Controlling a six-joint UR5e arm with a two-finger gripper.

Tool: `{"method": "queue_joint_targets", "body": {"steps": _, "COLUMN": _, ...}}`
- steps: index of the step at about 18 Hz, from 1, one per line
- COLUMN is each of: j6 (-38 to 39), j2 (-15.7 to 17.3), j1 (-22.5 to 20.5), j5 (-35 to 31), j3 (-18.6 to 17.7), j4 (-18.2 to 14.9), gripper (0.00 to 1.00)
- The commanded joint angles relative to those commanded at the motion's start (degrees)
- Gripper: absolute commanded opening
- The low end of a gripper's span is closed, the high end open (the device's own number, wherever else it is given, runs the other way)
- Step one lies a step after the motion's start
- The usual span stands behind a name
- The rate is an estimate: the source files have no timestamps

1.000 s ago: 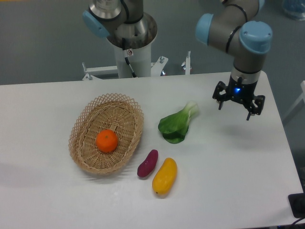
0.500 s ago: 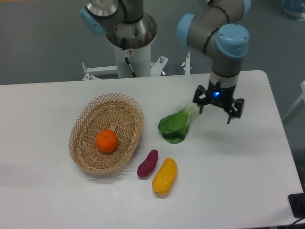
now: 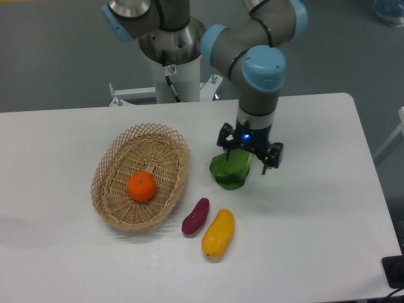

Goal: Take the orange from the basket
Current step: 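Swing the gripper over to the wicker basket above the orange, then lower the gripper onto the orange and close the fingers on it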

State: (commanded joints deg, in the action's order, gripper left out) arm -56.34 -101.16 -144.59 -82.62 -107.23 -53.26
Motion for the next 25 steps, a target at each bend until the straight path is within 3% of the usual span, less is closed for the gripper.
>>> {"method": "queue_joint_targets", "body": {"steps": 10, "j6": 7.82, "j2": -0.09, "j1": 5.01, "j5": 4.66, "j3": -0.17, "j4": -0.18, "gripper": 1.0}}
{"method": "queue_joint_targets", "body": {"steps": 17, "j6": 8.79, "j2": 0.0, "j1": 7.38, "j5": 8.09, "j3": -2.37, "j4": -0.09, "gripper": 1.0}}
{"method": "queue_joint_targets", "body": {"steps": 25, "j6": 11.96, "j2": -0.88, "j1": 13.89, "j5": 8.0, "j3": -2.9, "j4": 0.26, "gripper": 1.0}}
